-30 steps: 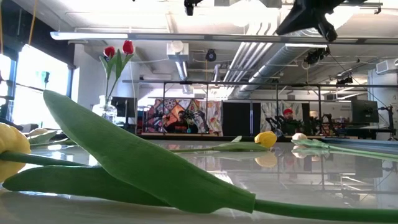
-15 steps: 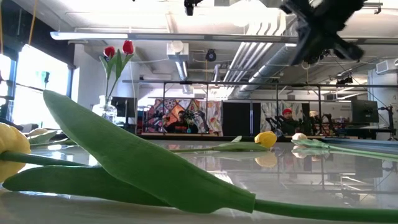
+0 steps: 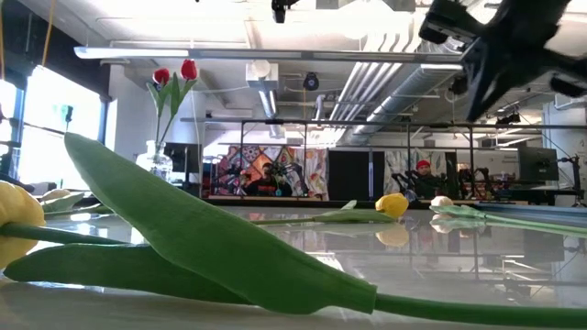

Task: Sort flowers into vase by color
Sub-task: Put the right dark red flower into the transparent vase

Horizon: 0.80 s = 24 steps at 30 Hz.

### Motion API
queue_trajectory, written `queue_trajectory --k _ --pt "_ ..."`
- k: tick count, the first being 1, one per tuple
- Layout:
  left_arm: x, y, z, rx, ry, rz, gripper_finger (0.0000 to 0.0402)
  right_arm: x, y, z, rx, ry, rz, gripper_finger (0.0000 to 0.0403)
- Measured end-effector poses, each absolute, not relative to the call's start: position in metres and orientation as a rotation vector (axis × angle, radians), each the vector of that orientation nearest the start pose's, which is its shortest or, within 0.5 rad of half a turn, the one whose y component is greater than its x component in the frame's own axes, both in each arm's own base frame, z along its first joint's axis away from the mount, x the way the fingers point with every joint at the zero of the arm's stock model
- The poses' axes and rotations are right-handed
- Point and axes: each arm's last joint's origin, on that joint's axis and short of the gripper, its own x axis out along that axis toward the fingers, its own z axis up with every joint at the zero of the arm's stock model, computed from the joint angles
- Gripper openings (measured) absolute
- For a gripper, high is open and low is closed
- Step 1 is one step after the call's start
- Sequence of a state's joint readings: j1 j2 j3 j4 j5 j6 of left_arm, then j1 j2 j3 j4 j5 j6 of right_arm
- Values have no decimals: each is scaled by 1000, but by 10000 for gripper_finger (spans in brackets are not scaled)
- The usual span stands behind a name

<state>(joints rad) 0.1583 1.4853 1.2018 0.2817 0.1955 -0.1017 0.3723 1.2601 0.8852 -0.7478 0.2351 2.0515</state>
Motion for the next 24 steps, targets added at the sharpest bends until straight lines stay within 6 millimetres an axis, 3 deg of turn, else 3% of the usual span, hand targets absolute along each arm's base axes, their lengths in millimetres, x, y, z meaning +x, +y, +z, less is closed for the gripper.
queue_trajectory --k 7,18,24 --pt "342 49 355 -102 4 -37 184 220 113 226 1602 821 -1026 0" --pt "342 49 353 -106 27 -36 184 253 161 245 1659 1194 -991 0" --pt "342 49 352 -109 38 -36 184 261 184 254 1530 1444 -1212 0"
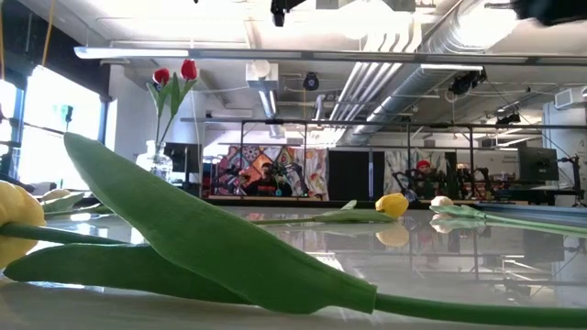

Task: Sort flowers into vase by color
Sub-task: Put the right dark red flower into the transparent vase

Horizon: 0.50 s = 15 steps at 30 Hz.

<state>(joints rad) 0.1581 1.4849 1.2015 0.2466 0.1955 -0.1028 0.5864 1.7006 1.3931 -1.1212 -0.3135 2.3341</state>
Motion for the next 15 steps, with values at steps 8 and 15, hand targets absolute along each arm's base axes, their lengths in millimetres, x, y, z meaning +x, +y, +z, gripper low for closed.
queue_trajectory --k 8,15 --pt "342 48 351 -111 54 -36 184 253 219 259 1415 1703 -1497 0" --pt "342 48 351 -111 55 -36 184 244 228 234 1200 1714 -1725 22"
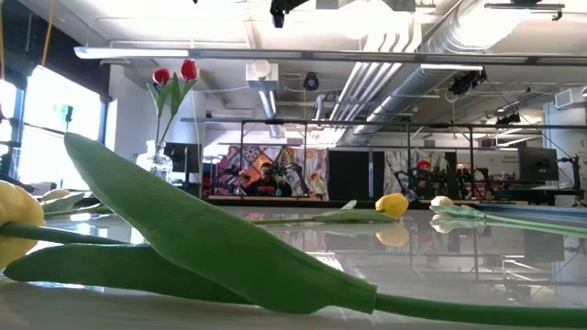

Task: Sort flowers into vase by color
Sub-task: Put the right dark red flower into the transparent vase

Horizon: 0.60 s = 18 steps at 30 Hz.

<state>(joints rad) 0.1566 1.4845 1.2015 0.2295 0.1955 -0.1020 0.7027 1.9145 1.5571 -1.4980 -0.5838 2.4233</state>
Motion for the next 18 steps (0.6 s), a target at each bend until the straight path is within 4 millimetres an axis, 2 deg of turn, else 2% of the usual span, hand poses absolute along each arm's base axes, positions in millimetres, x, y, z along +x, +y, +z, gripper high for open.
queue_trajectory --k 4,11,13,18 --pt "342 48 351 -111 55 -36 184 239 232 228 1109 1737 -1730 38" --pt "342 48 351 -111 55 -36 184 251 248 224 1298 1746 -1566 39" --pt "342 48 351 -111 55 -36 184 252 252 222 1304 1708 -1489 40" --pt "342 48 351 -110 55 -36 184 240 261 222 1259 1703 -1495 40"
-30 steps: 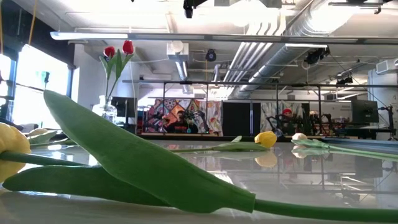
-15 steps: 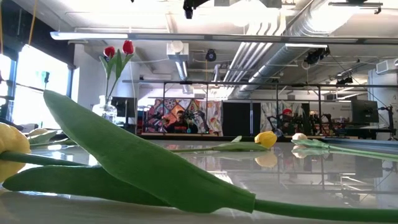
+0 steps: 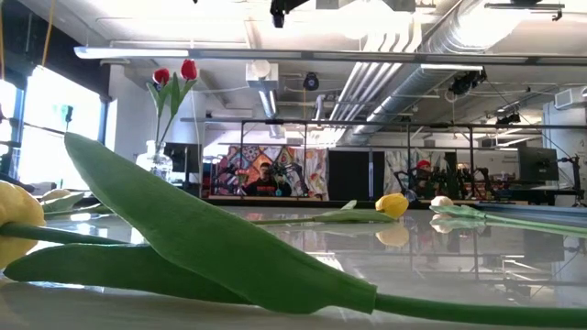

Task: Sort flowers into vase by color
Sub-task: Put the right dark red flower into the transparent vase

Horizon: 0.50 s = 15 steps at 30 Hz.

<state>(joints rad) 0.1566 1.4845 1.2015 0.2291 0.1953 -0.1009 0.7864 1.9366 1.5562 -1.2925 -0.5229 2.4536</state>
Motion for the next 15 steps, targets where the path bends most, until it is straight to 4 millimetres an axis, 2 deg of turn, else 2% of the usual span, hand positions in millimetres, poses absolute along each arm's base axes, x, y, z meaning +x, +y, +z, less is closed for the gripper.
queue_trajectory --k 4,6,8,10,12,15 --pt "342 48 351 -110 55 -36 184 245 273 222 1341 1686 -1352 40" --pt "342 48 351 -110 55 -36 184 255 279 222 1419 1635 -1194 40" --pt "342 48 351 -110 55 -36 184 262 284 222 1421 1559 -1009 40" --pt "342 48 351 -110 55 -36 184 264 286 222 1322 1527 -839 40" --pt "342 48 351 -110 54 -36 184 262 284 222 1149 1553 -695 40" --pt "342 48 351 -111 55 -36 184 254 278 220 950 1668 -608 39"
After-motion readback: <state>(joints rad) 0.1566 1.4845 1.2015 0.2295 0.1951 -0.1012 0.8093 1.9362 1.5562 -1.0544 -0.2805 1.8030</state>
